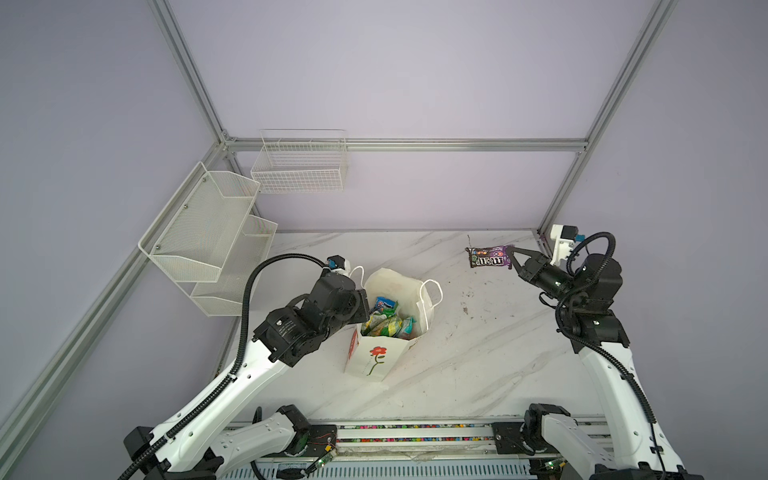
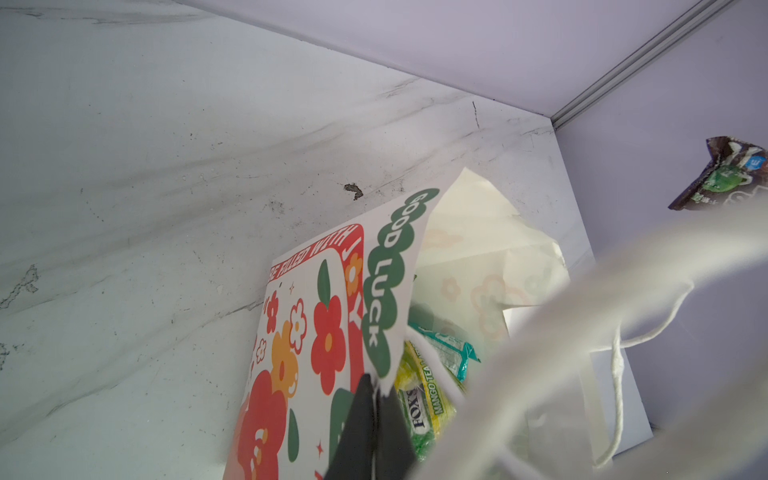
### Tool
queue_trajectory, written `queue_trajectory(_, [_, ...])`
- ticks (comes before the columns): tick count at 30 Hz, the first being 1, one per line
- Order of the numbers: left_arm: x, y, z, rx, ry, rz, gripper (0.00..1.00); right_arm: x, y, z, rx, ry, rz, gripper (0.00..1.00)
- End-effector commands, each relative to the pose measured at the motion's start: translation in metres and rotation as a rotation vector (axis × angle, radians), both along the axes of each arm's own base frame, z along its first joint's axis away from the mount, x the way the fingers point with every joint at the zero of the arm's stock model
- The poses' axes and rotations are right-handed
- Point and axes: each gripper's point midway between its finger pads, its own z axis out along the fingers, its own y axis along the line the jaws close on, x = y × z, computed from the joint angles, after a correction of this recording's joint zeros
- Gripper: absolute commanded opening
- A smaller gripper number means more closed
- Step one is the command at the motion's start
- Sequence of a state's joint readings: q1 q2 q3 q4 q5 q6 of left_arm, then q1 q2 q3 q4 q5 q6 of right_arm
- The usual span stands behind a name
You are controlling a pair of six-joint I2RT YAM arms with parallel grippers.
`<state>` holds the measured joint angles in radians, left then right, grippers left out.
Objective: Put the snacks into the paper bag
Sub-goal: 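Lift the M&M's bar off the table with the right gripper, then carry the held M&M's bar with the right gripper toward the paper bag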
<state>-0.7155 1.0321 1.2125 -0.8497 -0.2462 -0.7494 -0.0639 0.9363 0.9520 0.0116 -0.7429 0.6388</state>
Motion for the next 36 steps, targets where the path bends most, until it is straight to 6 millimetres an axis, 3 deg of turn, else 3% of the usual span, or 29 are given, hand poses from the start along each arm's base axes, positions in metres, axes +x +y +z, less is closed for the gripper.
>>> queue_trajectory(1, [0.005, -0.006, 0.025, -0.081, -0.065, 0.003, 0.00, -0.012, 0.007, 0.029, 0.013, -0.080, 0.037, 0.00])
queue_trajectory(23, [0.007, -0.008, 0.025, -0.087, -0.063, 0.002, 0.00, -0.047, 0.024, 0.077, 0.048, -0.215, 0.124, 0.00])
queue_trajectory(36, [0.007, -0.009, 0.025, -0.088, -0.062, 0.001, 0.00, -0.065, 0.046, 0.096, 0.045, -0.277, 0.213, 0.00])
